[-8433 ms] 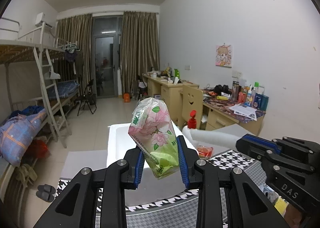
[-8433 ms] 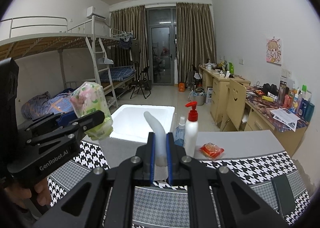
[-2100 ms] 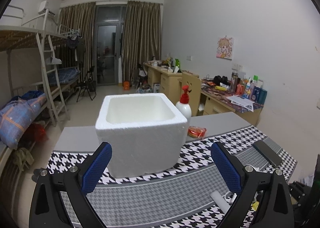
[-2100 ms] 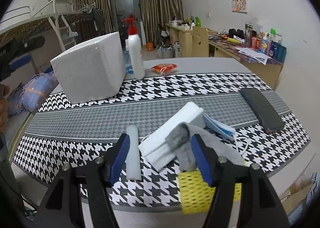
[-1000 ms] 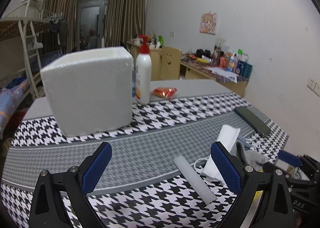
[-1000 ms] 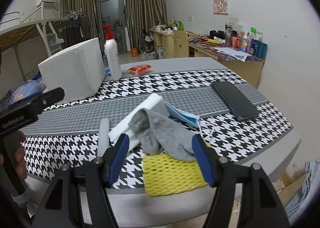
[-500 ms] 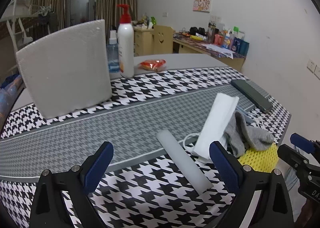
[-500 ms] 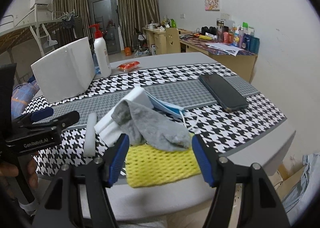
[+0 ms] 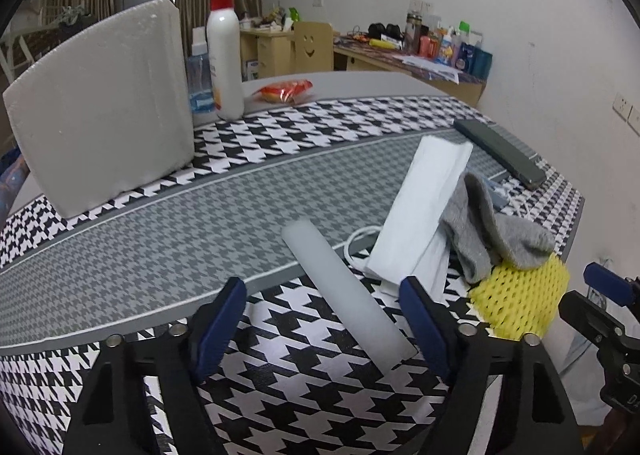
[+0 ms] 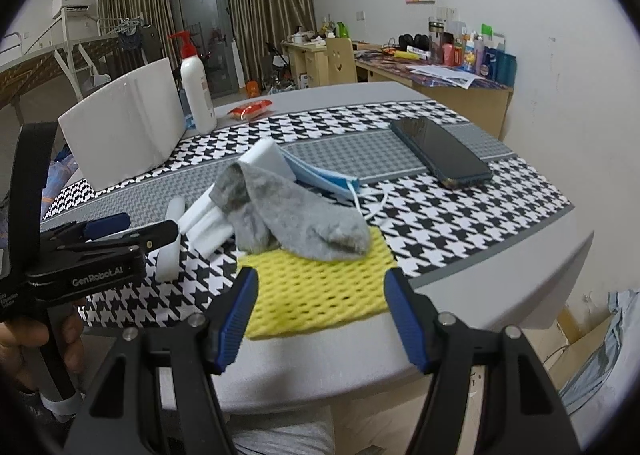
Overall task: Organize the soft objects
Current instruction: 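Move the right gripper to the yellow mesh pad while the left gripper grasps the white tube, then close the right gripper on the yellow mesh pad while the left gripper holds the tube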
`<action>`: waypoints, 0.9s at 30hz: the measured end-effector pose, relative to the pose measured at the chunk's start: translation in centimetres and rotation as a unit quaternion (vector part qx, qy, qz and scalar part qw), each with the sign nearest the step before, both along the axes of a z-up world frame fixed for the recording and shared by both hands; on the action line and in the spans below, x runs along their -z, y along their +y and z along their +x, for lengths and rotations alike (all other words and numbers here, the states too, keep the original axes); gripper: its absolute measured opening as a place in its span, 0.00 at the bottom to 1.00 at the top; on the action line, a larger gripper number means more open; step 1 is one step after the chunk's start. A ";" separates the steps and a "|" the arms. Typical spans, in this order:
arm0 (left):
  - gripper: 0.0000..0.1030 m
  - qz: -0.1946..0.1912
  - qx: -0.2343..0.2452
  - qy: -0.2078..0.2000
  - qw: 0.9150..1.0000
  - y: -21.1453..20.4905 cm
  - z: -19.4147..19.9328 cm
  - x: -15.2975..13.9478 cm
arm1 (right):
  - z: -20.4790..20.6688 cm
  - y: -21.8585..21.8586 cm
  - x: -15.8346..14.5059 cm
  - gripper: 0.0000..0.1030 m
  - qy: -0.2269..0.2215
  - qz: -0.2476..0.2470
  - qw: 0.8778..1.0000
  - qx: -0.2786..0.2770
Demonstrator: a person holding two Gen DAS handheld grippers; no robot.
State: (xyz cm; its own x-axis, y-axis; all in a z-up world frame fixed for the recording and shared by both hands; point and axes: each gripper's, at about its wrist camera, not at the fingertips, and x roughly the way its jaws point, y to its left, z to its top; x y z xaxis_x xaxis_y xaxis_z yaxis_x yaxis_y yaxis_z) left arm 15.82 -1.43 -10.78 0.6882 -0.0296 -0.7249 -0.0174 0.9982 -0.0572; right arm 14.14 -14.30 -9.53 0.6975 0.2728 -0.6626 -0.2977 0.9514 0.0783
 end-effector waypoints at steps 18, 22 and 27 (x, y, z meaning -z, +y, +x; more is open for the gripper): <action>0.31 0.002 0.020 0.010 1.000 -1.3 0.7 0.7 | 0.9 0.6 2.1 0.68 0.035 0.000 0.999 -0.012; 0.29 -0.001 0.023 0.009 1.000 -1.3 0.6 0.7 | 0.9 1.3 2.3 0.68 0.032 -0.020 0.999 -0.011; 0.26 -0.018 0.027 0.008 0.999 -0.7 0.5 0.7 | 0.9 1.5 2.3 0.58 0.038 -0.040 0.998 -0.008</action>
